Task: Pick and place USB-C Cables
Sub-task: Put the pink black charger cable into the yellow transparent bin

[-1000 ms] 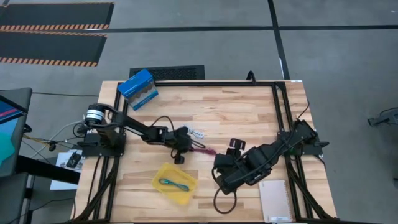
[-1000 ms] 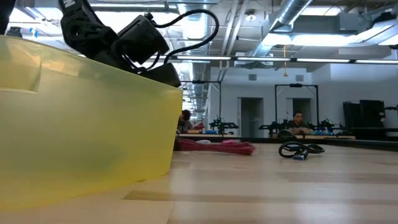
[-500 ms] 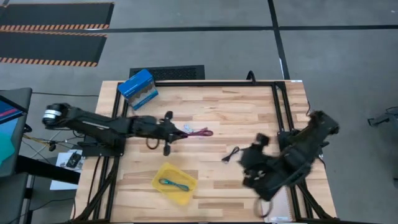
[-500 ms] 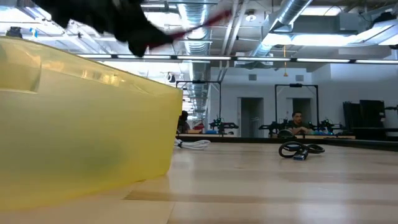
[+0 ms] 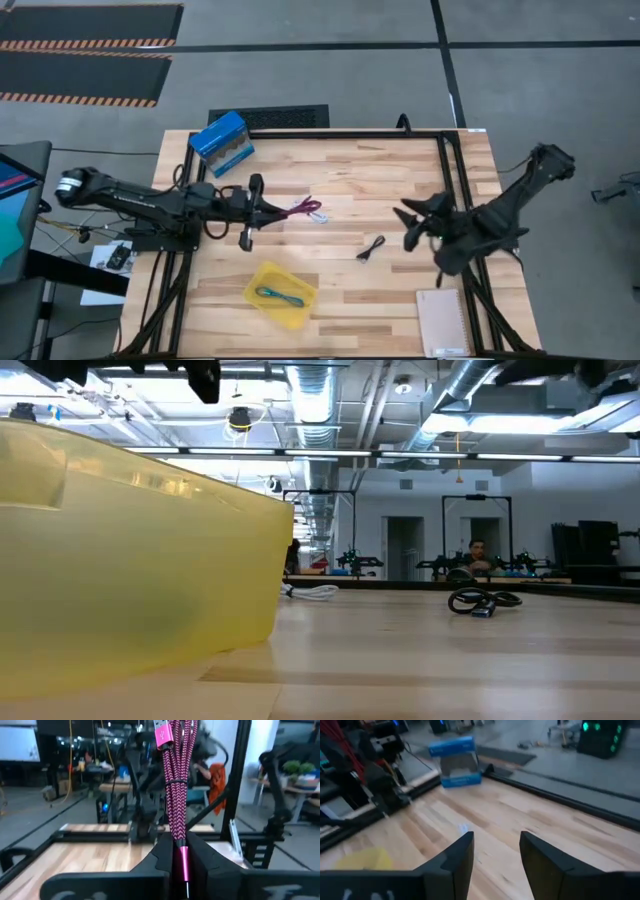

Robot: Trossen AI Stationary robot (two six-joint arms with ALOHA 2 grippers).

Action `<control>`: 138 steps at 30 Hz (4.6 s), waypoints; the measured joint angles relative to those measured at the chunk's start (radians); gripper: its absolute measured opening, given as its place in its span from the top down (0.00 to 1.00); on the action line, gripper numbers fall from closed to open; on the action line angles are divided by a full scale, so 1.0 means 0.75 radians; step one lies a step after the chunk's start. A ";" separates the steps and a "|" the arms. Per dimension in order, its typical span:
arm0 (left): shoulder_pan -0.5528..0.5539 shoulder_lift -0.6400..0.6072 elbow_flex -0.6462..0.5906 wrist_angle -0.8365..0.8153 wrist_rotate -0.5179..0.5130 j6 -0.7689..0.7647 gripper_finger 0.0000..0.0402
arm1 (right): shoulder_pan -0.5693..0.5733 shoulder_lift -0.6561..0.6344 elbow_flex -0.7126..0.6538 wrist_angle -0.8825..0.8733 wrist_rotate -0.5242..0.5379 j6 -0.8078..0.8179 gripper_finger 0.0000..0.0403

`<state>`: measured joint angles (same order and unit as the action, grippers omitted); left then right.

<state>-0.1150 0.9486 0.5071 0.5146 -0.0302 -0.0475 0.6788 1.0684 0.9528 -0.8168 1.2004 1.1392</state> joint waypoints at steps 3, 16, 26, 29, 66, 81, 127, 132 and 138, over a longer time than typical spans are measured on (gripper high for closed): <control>-0.001 0.053 -0.012 0.130 0.047 -0.003 0.98 | -0.086 0.001 -0.186 0.560 -0.008 -0.331 0.53; -0.004 0.361 -0.073 0.673 0.139 -0.093 0.98 | -0.505 0.424 -0.330 2.177 -0.868 -1.298 0.45; -0.005 0.439 -0.073 0.769 0.139 -0.107 0.97 | -0.566 0.738 0.003 2.162 -0.892 -1.520 0.35; -0.005 0.439 -0.073 0.778 0.140 -0.108 0.97 | -0.577 0.769 0.065 2.119 -0.900 -1.531 0.34; -0.005 0.440 -0.072 0.762 0.136 -0.106 0.97 | -0.526 0.701 0.098 2.071 -1.013 -1.524 0.34; -0.005 0.440 -0.072 0.765 0.133 -0.093 0.97 | -0.556 0.701 0.098 2.098 -1.022 -1.487 0.46; -0.006 0.342 -0.072 0.298 0.075 -0.270 0.58 | -0.543 0.579 0.097 1.848 -0.749 -1.404 0.96; -0.006 0.187 -0.072 0.021 0.056 -0.313 0.56 | -0.484 0.456 0.098 1.649 -0.682 -1.354 0.96; -0.006 -0.052 -0.072 -0.276 0.031 -0.380 0.56 | -0.438 0.467 0.100 1.523 -0.743 -1.107 0.96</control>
<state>-0.1196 0.9094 0.4530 0.3074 -0.0070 -0.3324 0.3500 1.4189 1.0279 0.3255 0.6431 0.3087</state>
